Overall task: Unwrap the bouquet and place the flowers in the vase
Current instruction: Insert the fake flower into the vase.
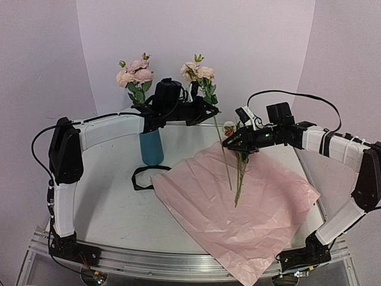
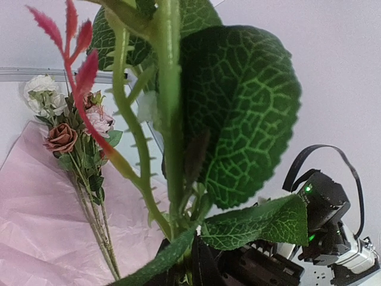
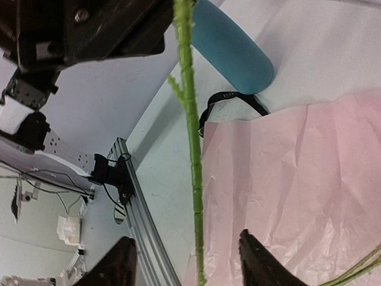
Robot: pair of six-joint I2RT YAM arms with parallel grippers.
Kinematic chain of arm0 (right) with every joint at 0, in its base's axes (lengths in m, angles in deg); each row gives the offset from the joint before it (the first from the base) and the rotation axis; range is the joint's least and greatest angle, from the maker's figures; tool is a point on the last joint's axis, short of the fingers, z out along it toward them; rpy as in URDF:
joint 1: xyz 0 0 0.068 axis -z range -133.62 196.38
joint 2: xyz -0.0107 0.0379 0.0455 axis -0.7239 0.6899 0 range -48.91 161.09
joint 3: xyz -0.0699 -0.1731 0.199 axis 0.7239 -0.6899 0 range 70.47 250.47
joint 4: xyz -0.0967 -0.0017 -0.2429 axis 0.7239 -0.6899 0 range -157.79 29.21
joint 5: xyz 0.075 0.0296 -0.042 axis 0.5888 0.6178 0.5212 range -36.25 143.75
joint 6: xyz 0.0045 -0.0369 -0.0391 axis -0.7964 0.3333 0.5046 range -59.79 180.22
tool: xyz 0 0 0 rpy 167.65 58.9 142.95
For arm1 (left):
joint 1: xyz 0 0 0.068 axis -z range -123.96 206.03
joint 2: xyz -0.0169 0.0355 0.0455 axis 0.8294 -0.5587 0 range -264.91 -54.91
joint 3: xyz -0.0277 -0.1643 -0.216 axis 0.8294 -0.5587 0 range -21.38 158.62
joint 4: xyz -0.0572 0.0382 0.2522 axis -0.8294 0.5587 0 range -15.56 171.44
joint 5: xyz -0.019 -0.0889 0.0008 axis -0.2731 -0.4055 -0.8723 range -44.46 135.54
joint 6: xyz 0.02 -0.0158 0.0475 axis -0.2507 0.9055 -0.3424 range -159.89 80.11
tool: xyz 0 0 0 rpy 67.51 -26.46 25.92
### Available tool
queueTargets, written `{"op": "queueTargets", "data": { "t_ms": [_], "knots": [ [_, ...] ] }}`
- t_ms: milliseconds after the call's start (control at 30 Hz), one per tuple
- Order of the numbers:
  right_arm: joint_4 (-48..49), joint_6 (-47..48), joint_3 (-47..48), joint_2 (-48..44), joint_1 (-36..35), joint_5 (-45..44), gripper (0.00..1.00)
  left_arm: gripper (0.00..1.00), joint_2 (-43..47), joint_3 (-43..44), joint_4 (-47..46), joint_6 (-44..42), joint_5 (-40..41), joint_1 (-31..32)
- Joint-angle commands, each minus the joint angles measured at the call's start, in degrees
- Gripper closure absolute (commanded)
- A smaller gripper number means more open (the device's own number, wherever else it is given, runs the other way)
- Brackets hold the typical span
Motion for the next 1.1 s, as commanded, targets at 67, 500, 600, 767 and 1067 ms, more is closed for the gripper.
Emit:
{"op": "queueTargets", "data": {
  "t_ms": [67, 500, 600, 767, 1067],
  "knots": [
    [-0.14, 0.86, 0.44, -2.92, -0.29, -6.54, 0.16, 1.0, 7.88, -2.03, 3.95, -9.59, 2.47, -0.34],
    [-0.1, -1.46, 2.18, -5.02, -0.25, -20.88, 0.02, 1.0, 21.4, -8.89, 8.67, -27.7, 21.08, -0.45],
    [-0.1, -2.54, 2.65, -4.74, -0.25, -21.74, 0.02, 1.0, 24.03, -9.23, 8.65, -31.48, 29.03, -0.73],
    [-0.1, -2.94, 3.66, -4.05, -0.28, -21.93, 0.02, 1.0, 26.34, -8.27, 7.8, -36.8, 36.51, -1.72],
    [-0.15, -2.53, 6.23, -2.17, -0.26, -22.37, 0.02, 1.0, 29.8, -8.28, 1.27, -46.37, 44.78, -4.56]
  ]
}}
